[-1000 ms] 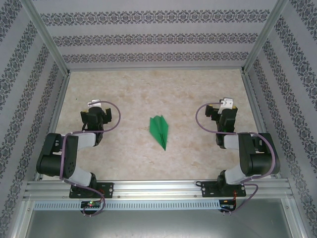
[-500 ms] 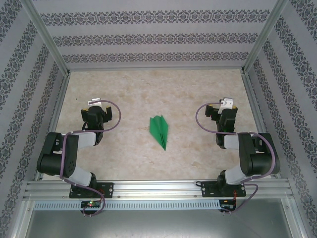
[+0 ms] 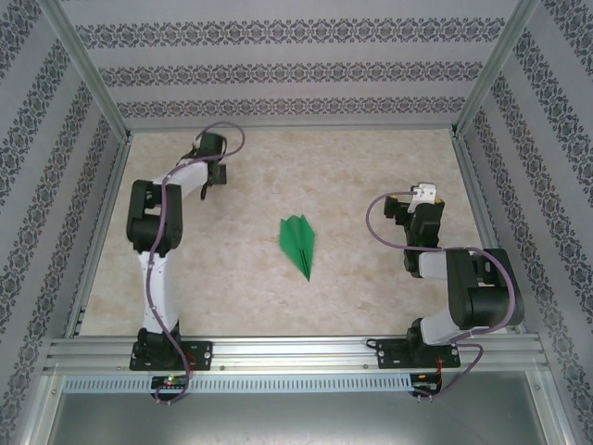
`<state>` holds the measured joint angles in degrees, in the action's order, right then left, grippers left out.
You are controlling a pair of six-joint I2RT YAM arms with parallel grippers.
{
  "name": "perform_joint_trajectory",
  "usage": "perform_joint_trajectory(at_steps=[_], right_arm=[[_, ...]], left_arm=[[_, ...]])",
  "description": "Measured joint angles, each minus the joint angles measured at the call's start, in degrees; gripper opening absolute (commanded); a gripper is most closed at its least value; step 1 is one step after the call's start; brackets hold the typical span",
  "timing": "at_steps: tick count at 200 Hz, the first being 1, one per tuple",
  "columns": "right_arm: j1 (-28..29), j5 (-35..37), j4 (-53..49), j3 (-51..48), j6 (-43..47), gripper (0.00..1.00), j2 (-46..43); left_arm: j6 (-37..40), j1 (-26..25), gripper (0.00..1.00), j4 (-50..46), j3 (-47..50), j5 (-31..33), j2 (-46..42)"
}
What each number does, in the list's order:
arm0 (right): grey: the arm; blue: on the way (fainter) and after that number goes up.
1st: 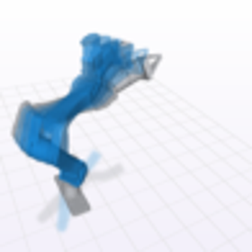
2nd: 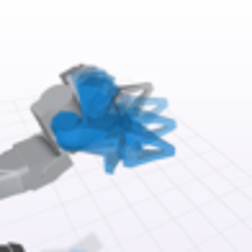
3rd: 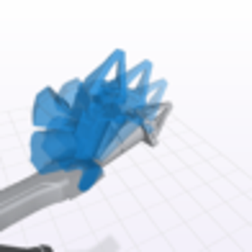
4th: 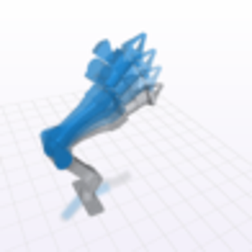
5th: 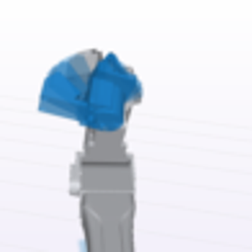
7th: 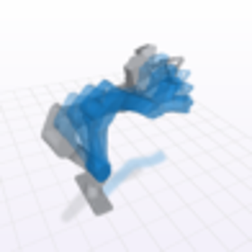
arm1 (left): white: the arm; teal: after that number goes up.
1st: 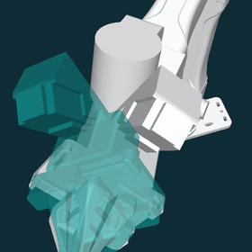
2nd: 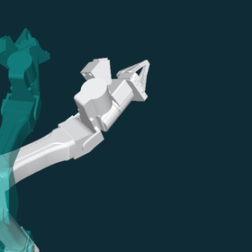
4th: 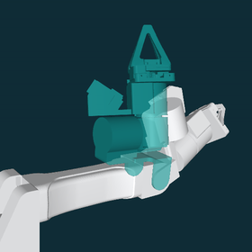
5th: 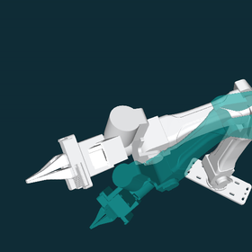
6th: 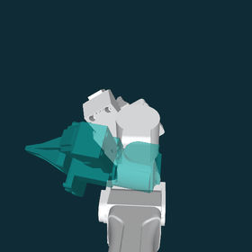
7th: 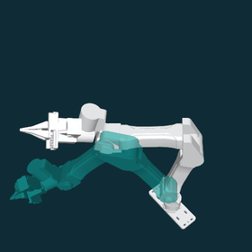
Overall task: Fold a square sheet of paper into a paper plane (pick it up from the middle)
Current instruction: Reset both arms
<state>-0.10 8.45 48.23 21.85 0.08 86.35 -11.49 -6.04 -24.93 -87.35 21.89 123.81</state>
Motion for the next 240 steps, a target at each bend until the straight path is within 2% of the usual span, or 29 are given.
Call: perform_joint_trajectory(at_steps=[7,30,47,71,107,136,157,177,201,240], right_arm=[[0.00,-0.02,0.00,0.00,0.00,0.98,0.00],[-0.02,-0.17,0.02,0.00,0.00,0.98,-0.04],[-0.02,-0.20,0.00,0.00,0.00,0.98,-0.04],[-0.02,-0.20,0.00,0.00,0.00,0.98,-0.04],[-0.02,-0.22,0.00,0.00,0.00,0.98,-0.04],[-0.02,-0.22,0.00,0.00,0.00,0.98,-0.04],[-0.02,-0.22,0.00,0.00,0.00,0.98,-0.04],[-0.02,-0.22,0.00,0.00,0.00,0.98,-0.04],[-0.02,-0.22,0.00,0.00,0.00,0.98,-0.04],[-0.02,-0.22,0.00,0.00,0.00,0.98,-0.04]], left_arm=[[-1.33,2.25,1.00,3.17,5.86,-4.37,-3.52],[-3.65,11.80,1.00,5.90,16.76,-10.56,-10.75],[-4.22,14.69,1.00,10.43,22.29,-13.77,-13.73],[-3.41,13.77,1.00,16.24,28.65,-16.98,-17.31],[0.15,11.76,1.00,25.24,38.32,-25.31,-25.14],[5.84,7.06,1.00,39.17,50.58,-25.70,-34.80],[9.09,3.74,1.00,44.54,52.92,-25.59,-35.06],[10.73,3.50,1.00,50.99,55.15,-25.24,-34.80],[10.84,3.50,1.00,63.04,63.32,-20.65,-35.19],[12.15,3.23,1.00,67.06,64.92,-21.22,-34.27]])
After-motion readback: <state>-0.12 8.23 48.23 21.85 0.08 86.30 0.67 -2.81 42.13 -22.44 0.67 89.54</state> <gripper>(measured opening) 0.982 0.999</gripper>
